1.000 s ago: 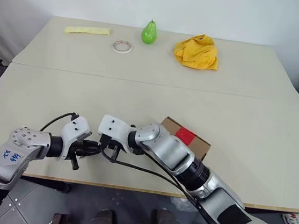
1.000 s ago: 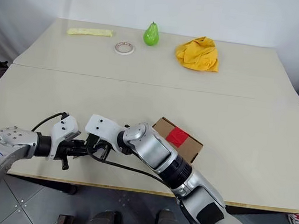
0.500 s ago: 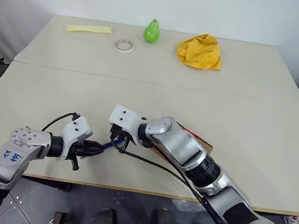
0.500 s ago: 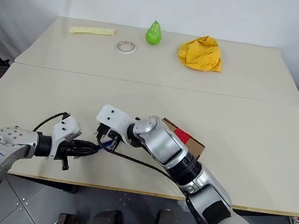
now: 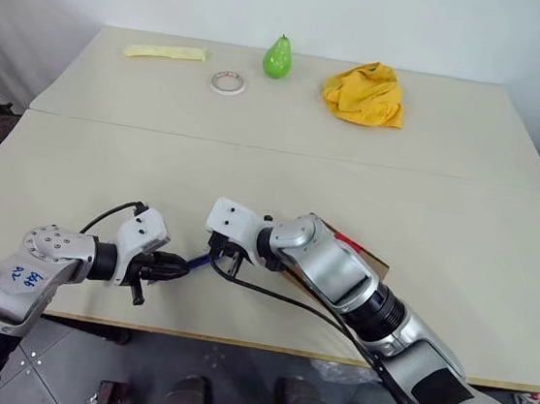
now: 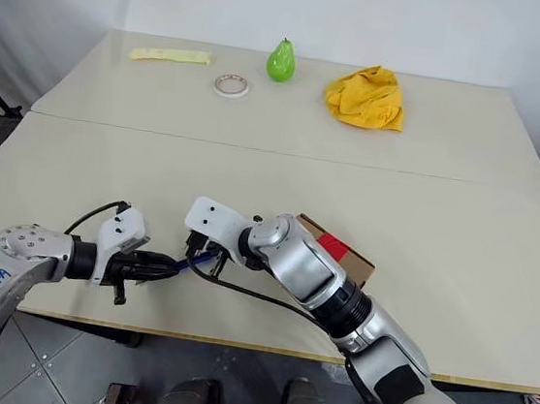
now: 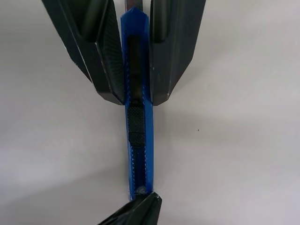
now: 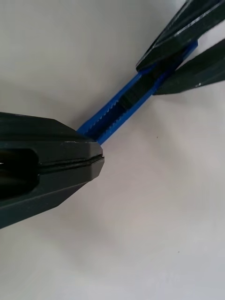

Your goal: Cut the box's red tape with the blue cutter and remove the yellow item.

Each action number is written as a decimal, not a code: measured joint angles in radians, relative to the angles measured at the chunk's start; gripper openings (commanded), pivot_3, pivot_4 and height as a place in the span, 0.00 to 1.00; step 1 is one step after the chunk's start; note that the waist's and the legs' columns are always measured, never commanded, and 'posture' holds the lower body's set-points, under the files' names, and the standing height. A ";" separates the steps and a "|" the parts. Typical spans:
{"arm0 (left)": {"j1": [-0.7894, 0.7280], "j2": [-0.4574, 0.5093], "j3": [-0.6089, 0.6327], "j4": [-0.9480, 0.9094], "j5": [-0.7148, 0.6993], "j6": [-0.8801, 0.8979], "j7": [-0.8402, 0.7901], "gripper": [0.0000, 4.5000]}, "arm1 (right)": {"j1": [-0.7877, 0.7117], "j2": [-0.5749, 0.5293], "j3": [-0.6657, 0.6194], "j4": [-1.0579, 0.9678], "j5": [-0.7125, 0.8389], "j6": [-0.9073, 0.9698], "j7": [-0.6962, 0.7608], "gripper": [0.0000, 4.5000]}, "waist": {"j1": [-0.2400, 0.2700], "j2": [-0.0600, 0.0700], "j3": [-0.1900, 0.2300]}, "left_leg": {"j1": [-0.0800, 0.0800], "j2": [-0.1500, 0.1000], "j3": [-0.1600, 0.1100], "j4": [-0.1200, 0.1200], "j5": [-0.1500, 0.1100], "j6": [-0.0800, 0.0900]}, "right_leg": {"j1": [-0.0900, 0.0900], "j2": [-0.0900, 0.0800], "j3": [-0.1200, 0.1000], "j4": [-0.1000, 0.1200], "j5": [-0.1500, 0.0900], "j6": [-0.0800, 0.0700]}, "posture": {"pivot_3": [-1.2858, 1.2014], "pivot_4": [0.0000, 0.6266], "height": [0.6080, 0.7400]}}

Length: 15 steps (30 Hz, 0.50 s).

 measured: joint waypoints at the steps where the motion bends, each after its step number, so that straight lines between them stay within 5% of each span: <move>1: 0.000 0.000 0.000 0.000 0.000 0.000 0.000 0.10 | 0.004 0.000 0.002 -0.006 0.001 0.000 0.005 0.00 | 0.000 0.000 0.000 | 0.000 0.000 0.000 0.000 0.000 0.000 | 0.000 0.000 0.000 0.000 0.000 0.000 | 0.52 0.24 1.00; 15: -0.003 0.000 0.001 0.001 0.001 0.014 0.002 0.10 | 0.010 0.067 0.019 0.054 -0.001 -0.062 0.023 0.00 | -0.001 0.000 0.000 | 0.001 0.000 0.000 0.001 0.000 0.000 | 0.001 0.001 0.000 0.001 0.000 0.000 | 0.52 0.24 1.00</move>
